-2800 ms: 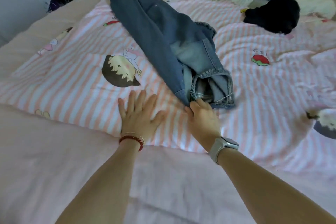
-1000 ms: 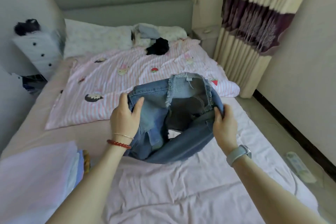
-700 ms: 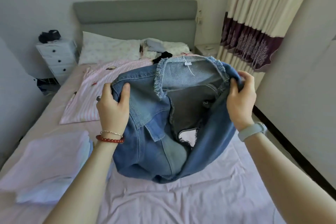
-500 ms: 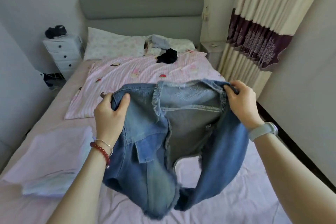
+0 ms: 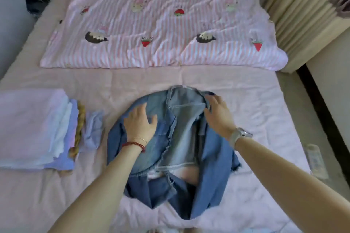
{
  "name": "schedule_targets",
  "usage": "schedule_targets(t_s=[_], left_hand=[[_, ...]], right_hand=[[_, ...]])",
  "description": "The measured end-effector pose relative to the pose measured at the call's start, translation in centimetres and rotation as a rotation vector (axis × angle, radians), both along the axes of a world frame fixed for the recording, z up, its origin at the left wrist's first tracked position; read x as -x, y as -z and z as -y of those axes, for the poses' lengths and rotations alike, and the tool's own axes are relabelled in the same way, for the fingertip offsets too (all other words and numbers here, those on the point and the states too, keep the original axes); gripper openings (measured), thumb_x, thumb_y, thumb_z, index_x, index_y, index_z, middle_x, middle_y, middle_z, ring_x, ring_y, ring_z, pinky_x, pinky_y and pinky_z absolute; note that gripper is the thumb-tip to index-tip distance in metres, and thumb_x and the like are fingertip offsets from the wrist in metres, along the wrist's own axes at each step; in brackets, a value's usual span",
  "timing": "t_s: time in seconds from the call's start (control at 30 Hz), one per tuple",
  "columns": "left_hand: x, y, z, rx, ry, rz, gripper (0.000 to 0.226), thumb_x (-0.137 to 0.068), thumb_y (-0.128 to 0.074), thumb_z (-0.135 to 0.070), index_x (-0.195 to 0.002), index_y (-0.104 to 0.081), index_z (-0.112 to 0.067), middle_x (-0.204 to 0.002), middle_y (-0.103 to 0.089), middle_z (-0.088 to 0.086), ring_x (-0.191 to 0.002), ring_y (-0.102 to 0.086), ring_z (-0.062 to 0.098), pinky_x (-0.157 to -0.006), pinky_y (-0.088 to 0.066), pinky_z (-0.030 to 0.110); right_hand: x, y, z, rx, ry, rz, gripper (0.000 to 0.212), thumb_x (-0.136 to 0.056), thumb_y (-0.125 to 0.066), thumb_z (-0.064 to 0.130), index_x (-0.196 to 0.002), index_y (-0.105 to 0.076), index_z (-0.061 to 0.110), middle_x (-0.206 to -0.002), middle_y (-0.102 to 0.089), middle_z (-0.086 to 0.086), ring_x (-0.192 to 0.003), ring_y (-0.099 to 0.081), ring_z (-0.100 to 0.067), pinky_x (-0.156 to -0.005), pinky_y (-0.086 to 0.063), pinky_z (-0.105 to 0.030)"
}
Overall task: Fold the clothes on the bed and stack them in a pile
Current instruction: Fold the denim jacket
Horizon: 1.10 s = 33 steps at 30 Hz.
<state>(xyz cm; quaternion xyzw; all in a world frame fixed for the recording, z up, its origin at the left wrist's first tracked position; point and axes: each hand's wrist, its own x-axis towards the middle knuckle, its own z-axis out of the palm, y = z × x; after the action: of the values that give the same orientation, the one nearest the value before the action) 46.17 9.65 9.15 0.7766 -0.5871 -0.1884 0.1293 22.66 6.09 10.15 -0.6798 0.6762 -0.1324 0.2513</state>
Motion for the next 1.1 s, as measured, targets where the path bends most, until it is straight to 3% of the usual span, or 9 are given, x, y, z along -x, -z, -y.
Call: schedule_targets(t_s=[0.1,0.2,0.23,0.3,0.4,0.57,0.67,0.9,1.1], left_hand=[[2.8,6.9,-4.8,-0.231,0.206,0.014,0.057,-0.093,-0.047,-0.035,-0.143,-0.029,-0.016,-0.149,-0.029,0.006,-0.137,-0.027,0.022,-0.108,-0.028,0.040],[4.6,12.1,-8.4,-0.479,0.295,-0.008,0.062,-0.093,-0.044,-0.038,-0.147,-0.017,-0.026,-0.157,-0.008,0.002,-0.143,-0.007,0.024,-0.113,-0.018,0.046],[4.9,13.4,-9.1,-0.544,0.301,0.004,0.063,-0.093,-0.042,-0.040,-0.148,-0.013,-0.029,-0.157,-0.004,0.001,-0.144,-0.002,0.026,-0.114,-0.015,0.048],[4.8,15.5,-9.6,-0.636,0.279,0.034,0.064,-0.093,-0.039,-0.045,-0.148,-0.010,-0.029,-0.158,0.001,0.002,-0.144,0.001,0.030,-0.115,-0.013,0.048],[4.5,17.1,-9.0,-0.711,0.265,0.065,0.062,-0.094,-0.037,-0.046,-0.148,-0.013,-0.027,-0.158,0.004,0.002,-0.143,0.001,0.032,-0.114,-0.012,0.048],[6.4,15.6,-7.8,-0.479,0.157,0.057,0.050,-0.086,-0.055,-0.030,-0.133,-0.046,-0.016,-0.147,-0.029,0.012,-0.131,-0.027,0.035,-0.101,-0.028,0.048],[8.2,14.2,-7.1,-0.213,0.255,-0.089,0.035,-0.080,-0.064,-0.014,-0.114,-0.061,-0.005,-0.123,-0.051,0.017,-0.109,-0.047,0.038,-0.085,-0.041,0.045],[14.6,11.0,-3.2,-0.170,0.513,-0.301,0.041,-0.088,-0.055,-0.017,-0.127,-0.051,-0.005,-0.128,-0.047,0.014,-0.119,-0.044,0.030,-0.101,-0.032,0.034],[21.4,9.8,2.0,-0.166,0.670,-0.122,0.053,-0.092,-0.049,-0.026,-0.141,-0.034,-0.016,-0.146,-0.032,0.007,-0.131,-0.029,0.028,-0.102,-0.034,0.041]], right_hand=[[-1.1,7.0,-6.5,-0.204,-0.142,0.043,0.046,-0.094,-0.045,0.017,-0.140,-0.037,0.014,-0.139,-0.037,-0.007,-0.125,-0.040,-0.028,-0.101,-0.035,-0.037],[-0.9,11.1,-11.8,-0.301,-0.400,-0.286,0.060,-0.087,-0.054,0.036,-0.142,-0.034,0.025,-0.149,-0.029,-0.004,-0.139,-0.023,-0.027,-0.110,-0.012,-0.058],[-0.3,11.7,-12.7,-0.278,-0.445,-0.381,0.064,-0.079,-0.063,0.041,-0.138,-0.042,0.026,-0.147,-0.035,-0.007,-0.137,-0.030,-0.030,-0.105,-0.016,-0.066],[1.7,13.1,-13.8,-0.178,-0.280,-0.420,0.066,-0.062,-0.080,0.039,-0.121,-0.061,0.018,-0.129,-0.055,-0.014,-0.118,-0.053,-0.035,-0.092,-0.037,-0.065],[3.5,14.2,-14.0,-0.178,0.289,-0.253,0.067,-0.068,-0.080,0.031,-0.125,-0.054,0.007,-0.123,-0.051,-0.018,-0.112,-0.050,-0.040,-0.090,-0.042,-0.048],[1.6,15.8,-15.7,-0.365,0.574,-0.043,0.083,-0.081,-0.066,0.028,-0.147,-0.016,0.025,-0.137,-0.029,-0.014,-0.125,-0.032,-0.032,-0.095,-0.036,-0.038],[2.2,15.5,-16.2,-0.350,0.783,0.240,0.064,-0.088,-0.051,0.003,-0.145,-0.024,0.020,-0.134,-0.043,-0.017,-0.117,-0.046,-0.034,-0.088,-0.034,-0.024],[10.8,9.8,-13.2,-0.132,0.834,0.271,0.030,-0.092,-0.040,0.000,-0.113,-0.060,0.007,-0.101,-0.063,-0.006,-0.094,-0.054,-0.018,-0.069,-0.033,-0.005],[20.9,7.8,-5.8,0.028,0.858,0.245,0.045,-0.093,-0.052,0.021,-0.137,-0.042,0.012,-0.122,-0.054,-0.008,-0.104,-0.052,-0.019,-0.089,-0.039,-0.026]])
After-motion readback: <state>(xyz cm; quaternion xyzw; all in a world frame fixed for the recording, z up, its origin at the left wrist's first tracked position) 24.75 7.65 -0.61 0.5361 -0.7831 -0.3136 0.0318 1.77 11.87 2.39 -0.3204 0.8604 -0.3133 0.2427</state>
